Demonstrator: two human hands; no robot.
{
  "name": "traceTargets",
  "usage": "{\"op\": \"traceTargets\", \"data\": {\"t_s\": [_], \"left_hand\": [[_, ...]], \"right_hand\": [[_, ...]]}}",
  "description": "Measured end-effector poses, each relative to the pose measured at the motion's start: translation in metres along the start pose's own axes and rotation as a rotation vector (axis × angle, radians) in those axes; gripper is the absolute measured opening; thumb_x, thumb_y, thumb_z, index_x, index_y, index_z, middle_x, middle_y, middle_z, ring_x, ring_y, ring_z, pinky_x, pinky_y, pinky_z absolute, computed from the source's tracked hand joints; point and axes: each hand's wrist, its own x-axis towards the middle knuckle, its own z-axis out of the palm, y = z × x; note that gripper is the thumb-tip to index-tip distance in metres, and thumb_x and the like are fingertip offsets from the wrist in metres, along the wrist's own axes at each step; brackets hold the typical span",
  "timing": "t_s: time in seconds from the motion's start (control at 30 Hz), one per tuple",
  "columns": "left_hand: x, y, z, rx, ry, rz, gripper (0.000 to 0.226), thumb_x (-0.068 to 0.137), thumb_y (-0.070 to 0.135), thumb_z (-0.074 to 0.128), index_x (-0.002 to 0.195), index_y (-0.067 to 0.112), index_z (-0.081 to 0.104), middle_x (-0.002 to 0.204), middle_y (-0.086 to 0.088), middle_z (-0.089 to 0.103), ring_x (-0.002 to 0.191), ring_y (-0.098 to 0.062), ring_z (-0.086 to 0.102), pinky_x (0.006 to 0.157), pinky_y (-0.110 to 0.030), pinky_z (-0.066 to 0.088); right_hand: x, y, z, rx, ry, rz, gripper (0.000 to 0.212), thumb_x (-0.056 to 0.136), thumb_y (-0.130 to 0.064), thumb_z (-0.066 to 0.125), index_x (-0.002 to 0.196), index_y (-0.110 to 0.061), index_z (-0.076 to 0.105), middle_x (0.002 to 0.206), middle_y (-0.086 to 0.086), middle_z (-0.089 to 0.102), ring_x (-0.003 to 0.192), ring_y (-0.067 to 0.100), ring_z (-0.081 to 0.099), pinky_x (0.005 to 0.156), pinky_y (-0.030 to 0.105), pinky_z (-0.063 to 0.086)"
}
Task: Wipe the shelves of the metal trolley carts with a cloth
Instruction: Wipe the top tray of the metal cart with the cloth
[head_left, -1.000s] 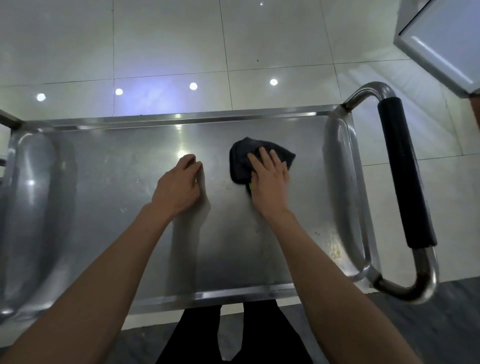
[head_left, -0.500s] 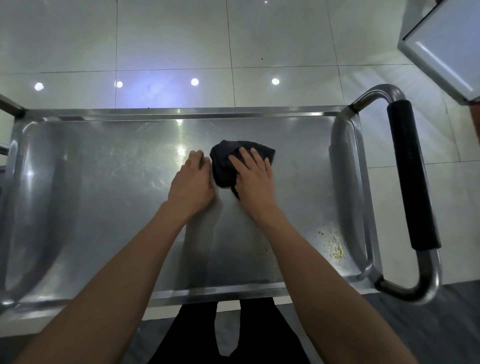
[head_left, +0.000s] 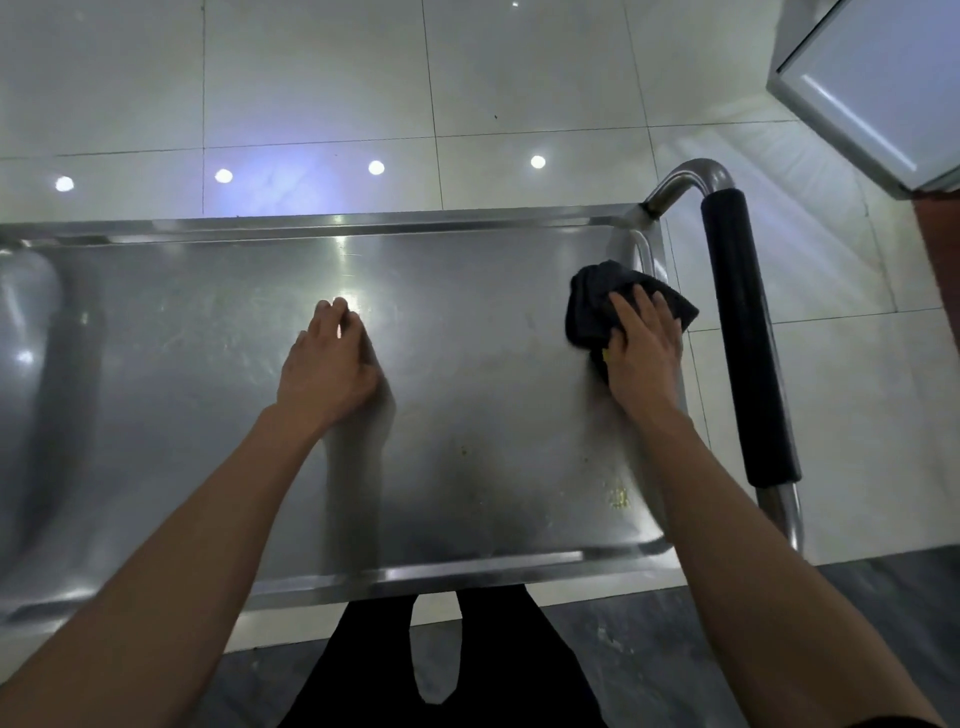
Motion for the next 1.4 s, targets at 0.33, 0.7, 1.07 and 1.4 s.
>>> {"op": "traceTargets", "data": {"t_s": [0.33, 0.7, 1.07, 1.4], "left_hand": [[-0.03, 0.007, 0.004, -0.018, 0.072, -0.088, 0.063, 0.081, 0.037, 0.076, 0.137, 0.015, 0.054, 0.147, -0.009, 0.043, 0.136, -0.036, 0.036, 0.092, -0.056, 0.046], [-0.058, -0.024, 0.011, -0.143, -0.022, 0.035, 0.044, 0.081, 0.032, 0.07, 0.119, 0.024, 0.05, 0.141, 0.005, 0.038, 0.105, -0.029, 0.057, 0.075, -0.036, 0.049], [-0.064, -0.032, 0.016, -0.239, -0.018, 0.105, 0.044, 0.083, 0.025, 0.065, 0.124, 0.021, 0.048, 0.128, -0.001, 0.038, 0.108, -0.027, 0.05, 0.073, -0.044, 0.053], [-0.061, -0.001, 0.012, -0.108, -0.085, -0.029, 0.036, 0.083, 0.014, 0.054, 0.117, 0.005, 0.052, 0.134, -0.005, 0.031, 0.116, -0.039, 0.041, 0.088, -0.048, 0.046]], "right_hand": [[-0.016, -0.013, 0.014, 0.005, 0.051, 0.032, 0.048, 0.103, -0.019, 0.044, 0.15, -0.024, 0.043, 0.161, 0.005, 0.032, 0.152, 0.027, 0.017, 0.124, 0.051, 0.01], [-0.077, -0.125, 0.073, 0.048, 0.033, -0.125, 0.049, 0.098, -0.016, 0.052, 0.146, -0.025, 0.049, 0.158, 0.007, 0.037, 0.149, 0.032, 0.025, 0.121, 0.055, 0.013], [-0.123, -0.198, 0.105, 0.003, -0.094, -0.34, 0.062, 0.09, -0.016, 0.062, 0.148, -0.027, 0.044, 0.161, 0.004, 0.032, 0.151, 0.029, 0.02, 0.122, 0.054, 0.014], [-0.109, -0.093, 0.061, 0.002, -0.066, -0.209, 0.054, 0.096, -0.012, 0.055, 0.147, -0.024, 0.046, 0.161, 0.006, 0.031, 0.151, 0.029, 0.02, 0.122, 0.052, 0.014]]}}
